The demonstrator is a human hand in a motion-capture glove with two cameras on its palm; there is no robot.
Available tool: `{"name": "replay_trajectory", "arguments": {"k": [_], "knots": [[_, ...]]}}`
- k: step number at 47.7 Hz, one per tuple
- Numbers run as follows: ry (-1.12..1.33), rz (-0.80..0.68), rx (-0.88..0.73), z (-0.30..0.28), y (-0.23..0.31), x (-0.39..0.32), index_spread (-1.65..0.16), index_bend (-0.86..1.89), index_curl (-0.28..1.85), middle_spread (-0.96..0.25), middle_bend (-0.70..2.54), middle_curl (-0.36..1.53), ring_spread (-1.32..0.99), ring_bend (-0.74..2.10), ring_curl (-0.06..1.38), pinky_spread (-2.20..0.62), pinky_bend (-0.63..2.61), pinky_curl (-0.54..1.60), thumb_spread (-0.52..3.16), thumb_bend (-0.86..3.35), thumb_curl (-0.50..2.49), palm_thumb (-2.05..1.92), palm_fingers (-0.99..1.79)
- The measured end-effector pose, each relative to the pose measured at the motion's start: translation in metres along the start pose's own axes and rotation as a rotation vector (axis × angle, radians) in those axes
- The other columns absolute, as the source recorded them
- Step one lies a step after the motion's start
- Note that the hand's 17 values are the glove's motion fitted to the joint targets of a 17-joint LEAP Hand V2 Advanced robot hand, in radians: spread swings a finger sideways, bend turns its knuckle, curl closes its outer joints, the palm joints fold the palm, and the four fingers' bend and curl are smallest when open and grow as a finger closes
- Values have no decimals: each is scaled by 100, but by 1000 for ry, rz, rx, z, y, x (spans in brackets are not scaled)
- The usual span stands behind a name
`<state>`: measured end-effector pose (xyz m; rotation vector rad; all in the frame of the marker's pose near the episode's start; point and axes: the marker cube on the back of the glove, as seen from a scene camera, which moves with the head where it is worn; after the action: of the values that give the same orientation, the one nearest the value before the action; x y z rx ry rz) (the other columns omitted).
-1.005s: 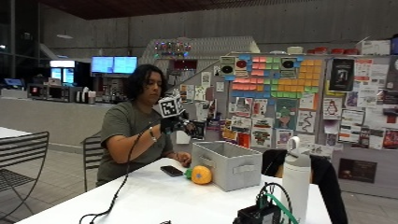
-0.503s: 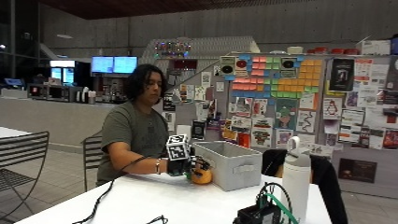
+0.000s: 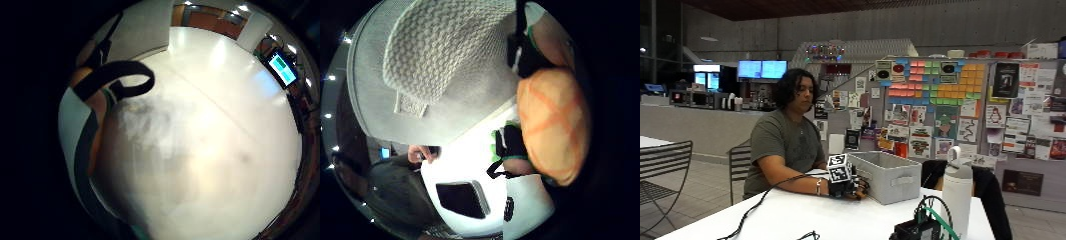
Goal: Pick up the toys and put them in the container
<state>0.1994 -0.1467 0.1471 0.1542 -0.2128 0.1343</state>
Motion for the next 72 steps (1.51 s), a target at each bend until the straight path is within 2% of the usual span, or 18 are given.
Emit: {"name": "replay_trajectory", "arguments": {"k": [4,9,17,23,29,34,38,43,47,50,52,58,62,64,68,72], "knots": [[-16,3,51,2,-2,1,-48,39,68,-34,16,48,-38,75,34,-25,101,38,115,16,50,47,63],[-15,4,104,3,-1,-1,-47,32,70,-36,30,52,-38,77,36,-31,97,37,113,17,53,54,75],[-9,33,156,-2,4,-4,-46,18,72,-45,39,60,-45,98,44,-39,102,40,98,17,60,65,99],[27,65,200,-13,23,-5,-47,17,77,-53,51,71,-48,110,51,-40,113,45,89,18,67,71,105],[43,82,265,-47,59,-14,-49,20,86,-61,63,84,-50,117,57,-41,117,50,81,18,73,73,100],[72,15,351,-103,75,-47,-52,24,93,-66,69,92,-50,120,61,-41,119,52,75,17,77,73,95],[230,-222,476,-165,76,-102,-53,26,98,-69,72,98,-51,122,63,-41,121,53,71,16,80,73,92],[198,-351,579,-244,53,-161,-55,31,105,-72,75,105,-51,123,65,-41,122,54,66,14,84,72,89],[28,-284,570,-291,18,-198,-56,34,109,-74,78,110,-51,124,67,-41,122,54,62,13,87,72,88],[39,-306,568,-306,-7,-213,-57,35,112,-75,78,112,-51,125,68,-41,123,55,60,12,89,72,86],[67,-338,570,-311,-23,-221,-58,36,114,-76,79,114,-51,126,69,-41,124,55,58,12,90,71,85],[128,-302,552,-313,-72,-230,-58,38,118,-77,79,119,-51,127,71,-41,126,56,54,11,94,71,83],[50,-338,473,-300,-93,-241,-59,39,121,-78,79,121,-51,127,72,-41,127,56,53,10,96,71,83],[24,-313,451,-294,-104,-239,-59,40,122,-78,79,122,-51,127,72,-41,127,56,52,9,97,71,82],[122,-219,441,-280,-129,-220,-60,41,124,-79,77,123,-50,126,73,-40,127,56,50,8,99,70,81],[-49,-253,402,-269,-140,-220,-60,41,125,-79,75,124,-50,125,73,-40,128,56,49,7,101,70,79]]}}
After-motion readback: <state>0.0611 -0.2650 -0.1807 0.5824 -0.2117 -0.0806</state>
